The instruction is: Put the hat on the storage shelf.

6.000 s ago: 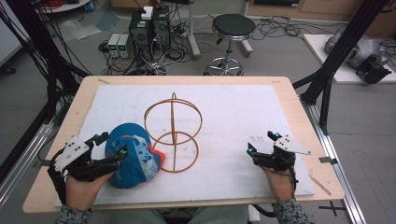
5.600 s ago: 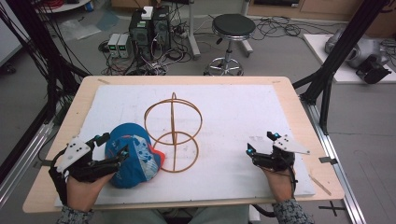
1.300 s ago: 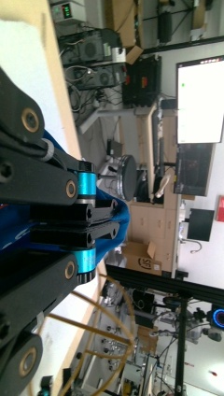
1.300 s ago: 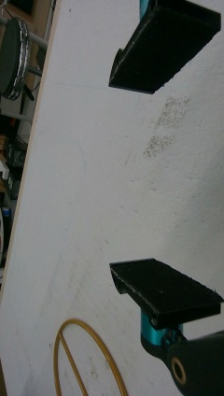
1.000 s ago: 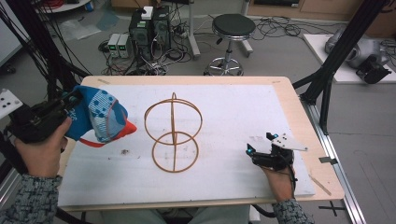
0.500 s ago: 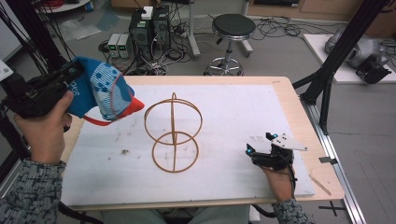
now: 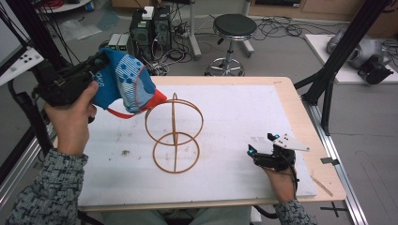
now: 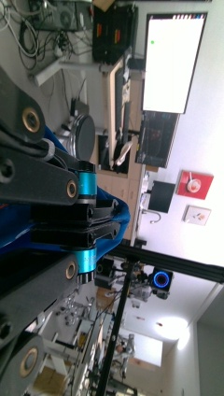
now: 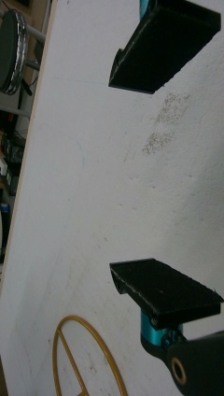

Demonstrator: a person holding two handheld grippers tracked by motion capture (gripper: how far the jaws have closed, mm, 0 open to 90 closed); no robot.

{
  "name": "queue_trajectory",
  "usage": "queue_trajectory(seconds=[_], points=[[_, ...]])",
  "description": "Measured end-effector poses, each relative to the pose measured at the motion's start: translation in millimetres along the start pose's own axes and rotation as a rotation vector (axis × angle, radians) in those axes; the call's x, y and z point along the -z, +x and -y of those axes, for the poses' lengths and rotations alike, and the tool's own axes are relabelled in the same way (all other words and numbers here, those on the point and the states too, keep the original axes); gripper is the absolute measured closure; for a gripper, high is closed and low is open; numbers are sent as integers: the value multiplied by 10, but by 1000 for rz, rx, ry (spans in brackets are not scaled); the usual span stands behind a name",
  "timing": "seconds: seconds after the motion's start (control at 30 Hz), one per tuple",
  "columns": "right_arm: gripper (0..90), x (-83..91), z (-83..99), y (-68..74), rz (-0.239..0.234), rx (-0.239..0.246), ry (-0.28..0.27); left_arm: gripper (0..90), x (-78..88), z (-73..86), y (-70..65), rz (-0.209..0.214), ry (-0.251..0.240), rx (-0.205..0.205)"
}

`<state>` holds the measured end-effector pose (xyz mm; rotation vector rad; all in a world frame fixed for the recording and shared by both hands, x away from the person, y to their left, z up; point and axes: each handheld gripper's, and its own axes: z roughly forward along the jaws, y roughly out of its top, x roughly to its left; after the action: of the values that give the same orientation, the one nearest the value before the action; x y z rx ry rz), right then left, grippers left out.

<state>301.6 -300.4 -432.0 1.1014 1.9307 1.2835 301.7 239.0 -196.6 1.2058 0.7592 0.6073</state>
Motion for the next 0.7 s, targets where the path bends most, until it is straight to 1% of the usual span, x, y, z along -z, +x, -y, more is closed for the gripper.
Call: queue_trajectory(seconds=[0.1, 0.2, 0.37, 0.43, 0.57, 0.6, 0.7], points=[[93, 0, 1, -1, 0, -1, 0, 884, -62, 59, -32, 20, 12, 10], [93, 0, 2, 0, -3, -6, -2, 884, -123, 122, -50, 43, 31, 34], [93, -3, 5, -6, -2, -4, 6, 884, -190, 204, -67, 64, 60, 56], [93, -2, 5, -5, -2, -4, 6, 884, -204, 226, -74, 73, 69, 61], [93, -3, 5, -5, -3, -3, 7, 883, -234, 270, -93, 109, 92, 67], [93, -3, 6, -5, -4, -3, 7, 883, -240, 280, -98, 117, 95, 73], [93, -4, 6, -6, -4, -5, 8, 883, -225, 269, -90, 110, 76, 86]])
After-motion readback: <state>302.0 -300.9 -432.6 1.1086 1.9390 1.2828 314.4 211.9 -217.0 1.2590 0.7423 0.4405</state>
